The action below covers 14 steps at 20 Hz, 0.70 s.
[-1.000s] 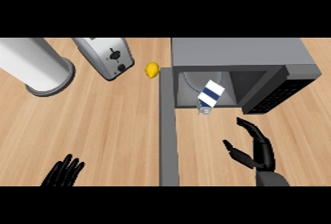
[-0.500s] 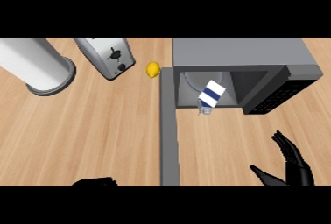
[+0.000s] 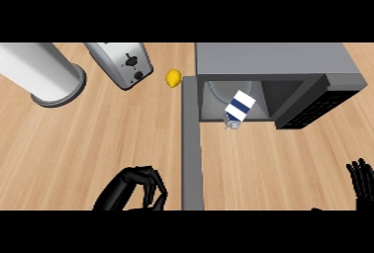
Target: Pick up the milk, place it into the microwave and close the microwave
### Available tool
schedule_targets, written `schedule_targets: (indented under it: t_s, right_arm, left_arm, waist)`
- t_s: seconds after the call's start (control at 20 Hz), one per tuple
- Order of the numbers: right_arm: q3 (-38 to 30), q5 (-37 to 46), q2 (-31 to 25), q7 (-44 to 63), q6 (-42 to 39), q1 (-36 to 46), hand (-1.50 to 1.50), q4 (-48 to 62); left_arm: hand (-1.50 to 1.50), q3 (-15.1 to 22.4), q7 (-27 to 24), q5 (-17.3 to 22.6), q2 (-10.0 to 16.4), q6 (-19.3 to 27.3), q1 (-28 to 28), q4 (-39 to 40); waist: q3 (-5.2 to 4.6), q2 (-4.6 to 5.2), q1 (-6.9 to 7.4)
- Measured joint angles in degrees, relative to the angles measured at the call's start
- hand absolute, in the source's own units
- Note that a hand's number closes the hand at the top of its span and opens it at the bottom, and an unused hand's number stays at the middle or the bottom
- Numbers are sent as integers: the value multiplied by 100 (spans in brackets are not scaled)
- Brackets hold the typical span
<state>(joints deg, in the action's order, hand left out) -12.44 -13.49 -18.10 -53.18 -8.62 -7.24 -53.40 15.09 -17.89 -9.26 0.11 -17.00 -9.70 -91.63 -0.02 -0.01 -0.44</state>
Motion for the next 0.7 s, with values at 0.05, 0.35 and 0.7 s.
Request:
schedule_targets:
  t_s: [0.05,0.35,0.7]
  right_arm:
    - [-48,-45,-80,-9,-101,-18,-150,11]
    - [-132,-175,-337,56,-384,-68,-150,49]
    - [-198,-307,-546,71,-583,-250,-150,-78]
  left_arm:
    - [150,31,-4,-89,36,-27,137,155]
    - [150,569,606,-463,21,-397,936,1053]
    - [150,1639,844,-332,11,-164,1785,2176]
  waist:
    - [2,1,-4]
    - [4,10,-57]
    - [3,11,-99]
